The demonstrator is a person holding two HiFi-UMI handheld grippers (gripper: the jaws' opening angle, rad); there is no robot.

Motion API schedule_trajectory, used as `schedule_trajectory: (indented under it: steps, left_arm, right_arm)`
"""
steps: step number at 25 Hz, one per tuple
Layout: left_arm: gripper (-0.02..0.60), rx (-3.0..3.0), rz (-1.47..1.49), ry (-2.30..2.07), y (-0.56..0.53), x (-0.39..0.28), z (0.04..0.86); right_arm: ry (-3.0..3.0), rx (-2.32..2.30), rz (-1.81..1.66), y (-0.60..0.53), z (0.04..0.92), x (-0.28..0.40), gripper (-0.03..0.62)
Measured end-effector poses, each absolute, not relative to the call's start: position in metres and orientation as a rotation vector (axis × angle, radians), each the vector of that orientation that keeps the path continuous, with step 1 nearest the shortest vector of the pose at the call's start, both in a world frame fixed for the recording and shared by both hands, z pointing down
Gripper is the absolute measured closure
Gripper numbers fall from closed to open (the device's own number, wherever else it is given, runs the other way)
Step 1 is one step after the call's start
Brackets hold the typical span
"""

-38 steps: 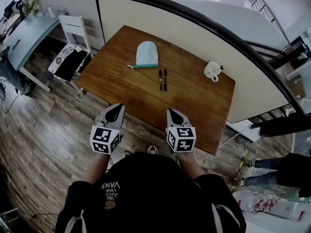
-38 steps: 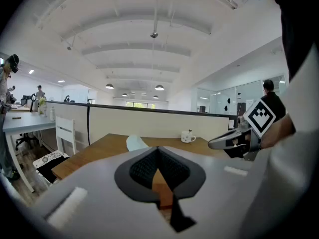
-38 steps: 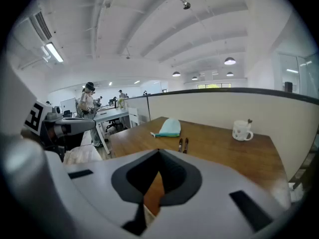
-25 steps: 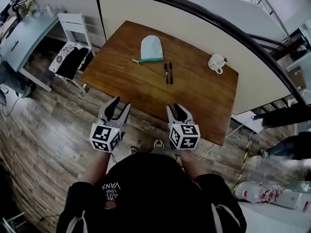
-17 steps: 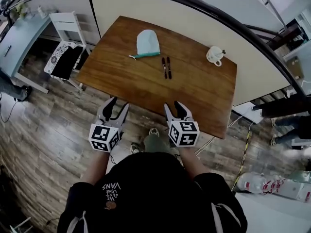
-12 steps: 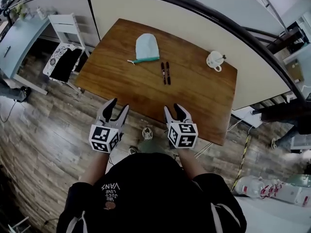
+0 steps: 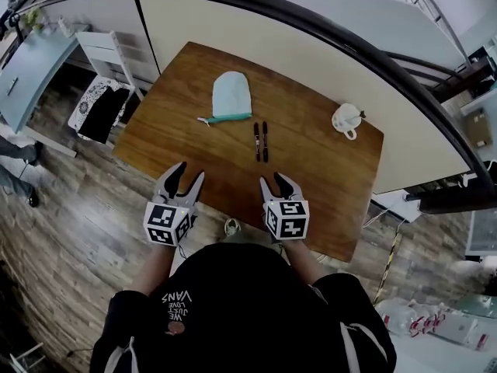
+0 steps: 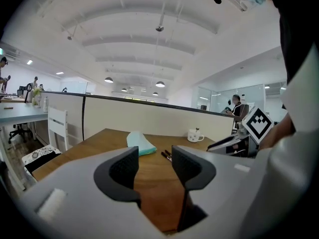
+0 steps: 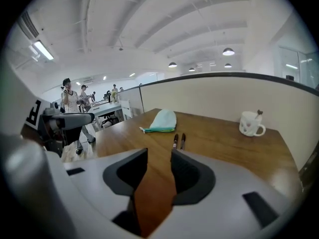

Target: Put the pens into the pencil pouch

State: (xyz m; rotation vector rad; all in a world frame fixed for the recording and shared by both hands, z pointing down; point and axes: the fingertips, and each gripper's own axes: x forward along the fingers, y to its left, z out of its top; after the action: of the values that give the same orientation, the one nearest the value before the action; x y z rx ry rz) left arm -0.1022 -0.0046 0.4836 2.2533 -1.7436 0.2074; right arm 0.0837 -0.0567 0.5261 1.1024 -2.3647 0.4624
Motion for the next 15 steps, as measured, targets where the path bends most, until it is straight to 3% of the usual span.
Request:
schedule_trajectory:
  steps: [10, 15]
  left_arm:
    - [0.39, 2.196, 0.278, -1.736, -0.042, -0.104, 0.506]
    - [0.39, 2.213, 0.28, -1.698, -0.064, -0.115, 0.511]
  right_arm:
    - [-2.326, 1.039, 0.508, -0.085, 0.554, 0.08, 0.447]
    - [-2.292, 1.068, 0.524, -0.091, 0.567, 0.072, 0.477]
